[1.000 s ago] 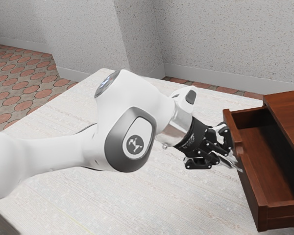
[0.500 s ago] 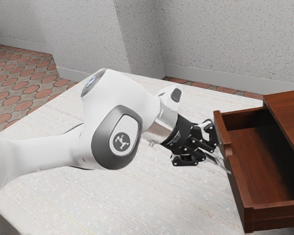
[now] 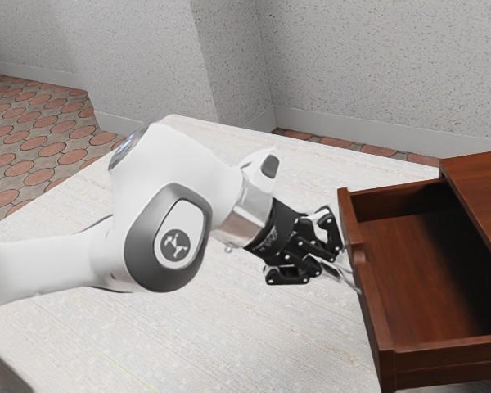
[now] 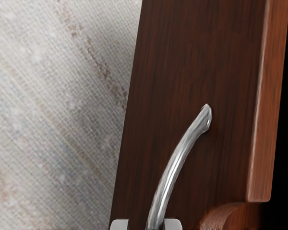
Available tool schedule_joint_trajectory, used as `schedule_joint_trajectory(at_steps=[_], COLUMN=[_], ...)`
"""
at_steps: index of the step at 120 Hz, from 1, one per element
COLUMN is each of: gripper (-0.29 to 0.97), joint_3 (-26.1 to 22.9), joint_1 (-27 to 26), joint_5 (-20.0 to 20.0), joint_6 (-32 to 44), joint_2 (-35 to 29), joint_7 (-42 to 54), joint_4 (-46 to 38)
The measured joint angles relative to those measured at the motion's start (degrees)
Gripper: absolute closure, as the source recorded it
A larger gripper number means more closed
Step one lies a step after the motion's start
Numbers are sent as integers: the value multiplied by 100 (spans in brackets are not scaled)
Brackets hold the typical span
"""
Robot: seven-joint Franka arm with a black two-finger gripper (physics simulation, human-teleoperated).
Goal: Pull the drawer handle with one arm to open the drawer
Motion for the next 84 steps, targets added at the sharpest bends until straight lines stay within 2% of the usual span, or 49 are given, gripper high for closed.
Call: schedule_joint_trajectory(at_steps=[56,84], gripper=[69,27], joint_3=[-11,-16], joint_1=[195,437], joint_5=[1,5], joint_6=[-3,-416], joint_2=[-540,-1269], joint_7=[20,56], joint_4=[-461,-196])
